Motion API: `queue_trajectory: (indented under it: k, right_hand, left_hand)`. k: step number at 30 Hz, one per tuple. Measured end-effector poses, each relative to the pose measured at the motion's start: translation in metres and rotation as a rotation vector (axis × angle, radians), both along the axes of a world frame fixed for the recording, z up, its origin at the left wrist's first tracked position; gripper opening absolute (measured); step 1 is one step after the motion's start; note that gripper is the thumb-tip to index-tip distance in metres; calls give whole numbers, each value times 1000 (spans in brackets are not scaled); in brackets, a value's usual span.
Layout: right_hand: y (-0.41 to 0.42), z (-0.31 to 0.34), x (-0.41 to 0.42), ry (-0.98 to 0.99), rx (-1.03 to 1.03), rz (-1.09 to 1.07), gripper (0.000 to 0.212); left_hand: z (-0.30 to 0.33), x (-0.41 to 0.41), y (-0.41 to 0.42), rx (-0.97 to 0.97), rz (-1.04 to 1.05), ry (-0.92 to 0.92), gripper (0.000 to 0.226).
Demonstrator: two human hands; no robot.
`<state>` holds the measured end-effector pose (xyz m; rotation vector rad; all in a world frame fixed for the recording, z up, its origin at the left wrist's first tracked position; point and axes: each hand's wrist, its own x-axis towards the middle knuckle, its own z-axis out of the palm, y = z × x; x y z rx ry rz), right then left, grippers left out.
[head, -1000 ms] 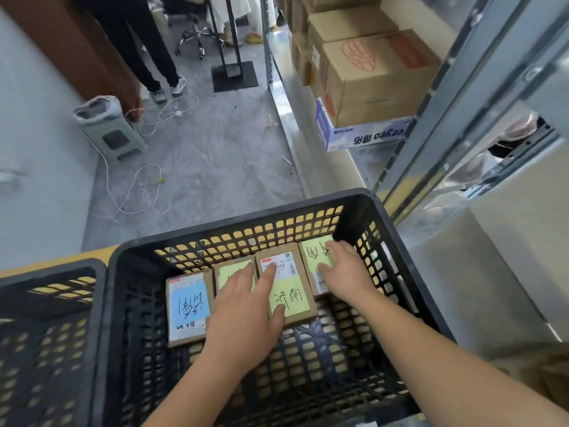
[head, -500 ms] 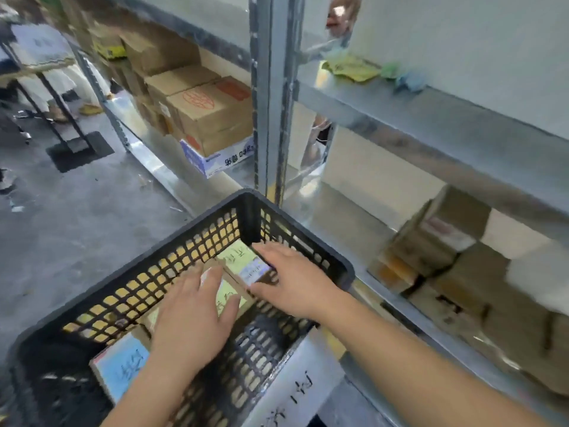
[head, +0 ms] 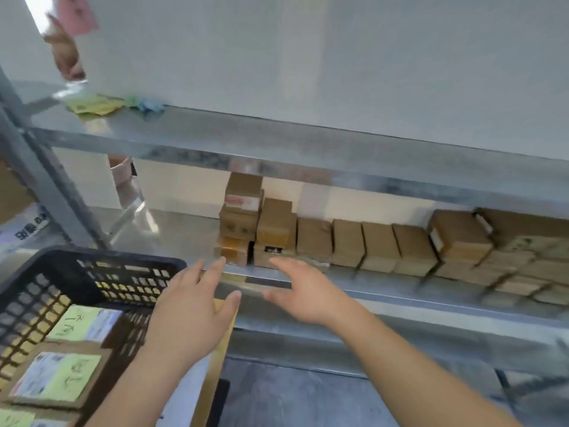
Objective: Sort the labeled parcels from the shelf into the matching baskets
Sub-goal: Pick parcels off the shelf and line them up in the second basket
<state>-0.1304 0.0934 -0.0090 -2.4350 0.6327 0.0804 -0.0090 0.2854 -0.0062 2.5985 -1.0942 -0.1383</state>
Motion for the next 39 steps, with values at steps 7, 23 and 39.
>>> queue_trajectory:
  k: [7,23,39]
  right_hand:
    - [-63,-18,-78,-6,37,-176,74]
    - [-119,-28,37,-16,109,-70,73]
    - [-126,-25,211,238,332,-338,56]
  left_hand:
    - [-11,-41,-85,51,-123,34,71]
    - [-5,54,-129,102,128,-60,64]
    - [-29,205,-215,115,-12,326,21]
